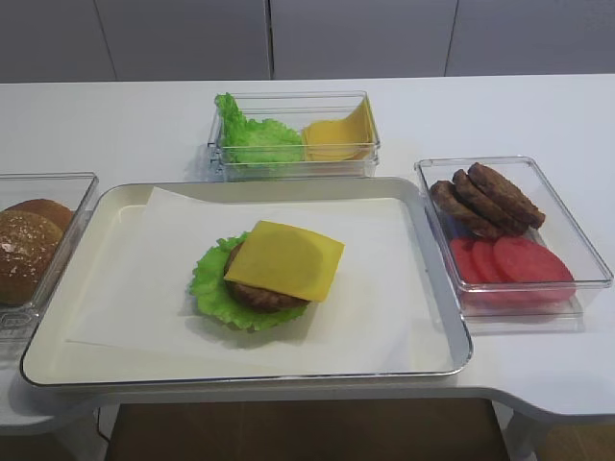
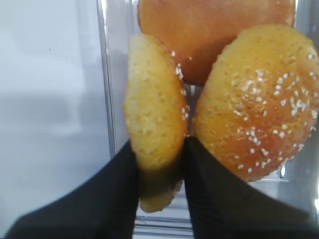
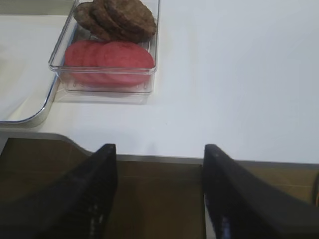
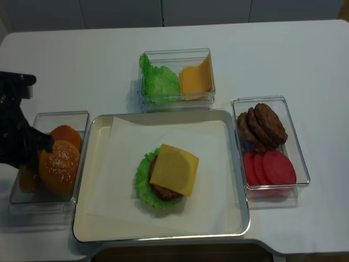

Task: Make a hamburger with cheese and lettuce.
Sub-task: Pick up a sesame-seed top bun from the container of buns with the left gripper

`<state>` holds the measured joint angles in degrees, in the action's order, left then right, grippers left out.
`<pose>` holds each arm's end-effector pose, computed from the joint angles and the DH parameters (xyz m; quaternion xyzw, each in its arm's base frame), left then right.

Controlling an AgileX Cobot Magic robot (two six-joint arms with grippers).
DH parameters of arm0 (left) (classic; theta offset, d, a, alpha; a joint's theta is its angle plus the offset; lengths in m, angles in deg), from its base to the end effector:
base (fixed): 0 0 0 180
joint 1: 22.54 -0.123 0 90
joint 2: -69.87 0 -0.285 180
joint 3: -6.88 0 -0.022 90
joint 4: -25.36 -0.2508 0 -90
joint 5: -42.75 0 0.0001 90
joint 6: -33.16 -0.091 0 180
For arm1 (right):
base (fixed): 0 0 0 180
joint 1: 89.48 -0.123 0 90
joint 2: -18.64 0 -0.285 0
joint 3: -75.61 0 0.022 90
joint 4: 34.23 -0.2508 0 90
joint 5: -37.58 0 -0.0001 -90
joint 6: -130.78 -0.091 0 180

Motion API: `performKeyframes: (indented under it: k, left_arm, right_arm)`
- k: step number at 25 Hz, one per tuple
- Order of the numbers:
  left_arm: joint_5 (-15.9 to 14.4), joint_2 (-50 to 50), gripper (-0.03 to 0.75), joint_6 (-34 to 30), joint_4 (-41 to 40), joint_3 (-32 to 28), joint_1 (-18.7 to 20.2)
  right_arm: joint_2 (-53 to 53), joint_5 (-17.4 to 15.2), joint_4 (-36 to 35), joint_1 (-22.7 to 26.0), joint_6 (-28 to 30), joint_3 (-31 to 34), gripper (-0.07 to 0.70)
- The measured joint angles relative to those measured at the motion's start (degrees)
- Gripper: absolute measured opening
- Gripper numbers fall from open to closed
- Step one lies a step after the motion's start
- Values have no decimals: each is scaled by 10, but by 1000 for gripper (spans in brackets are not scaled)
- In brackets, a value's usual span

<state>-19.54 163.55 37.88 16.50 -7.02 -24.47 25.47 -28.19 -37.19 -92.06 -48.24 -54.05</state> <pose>0.2796 0.0218 0.2640 -0.0279 0.9932 0.0691 0.0897 -0.0081 0.0039 0.2619 -0.0292 0.8778 0.0324 0.4771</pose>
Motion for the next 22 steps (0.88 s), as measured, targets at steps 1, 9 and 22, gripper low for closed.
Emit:
performKeyframes:
  k: [1,9,22]
  left_arm:
    - [0,0,199,0,0,0,0]
    - [-16,0,186,-12,-3,0,0]
    - [-80,1,176,-22,-3,88,0]
  right_arm:
    - [0,0,0,0,0,0,431]
    - [0,0,0,0,0,0,431]
    - [0,0,0,0,0,0,431]
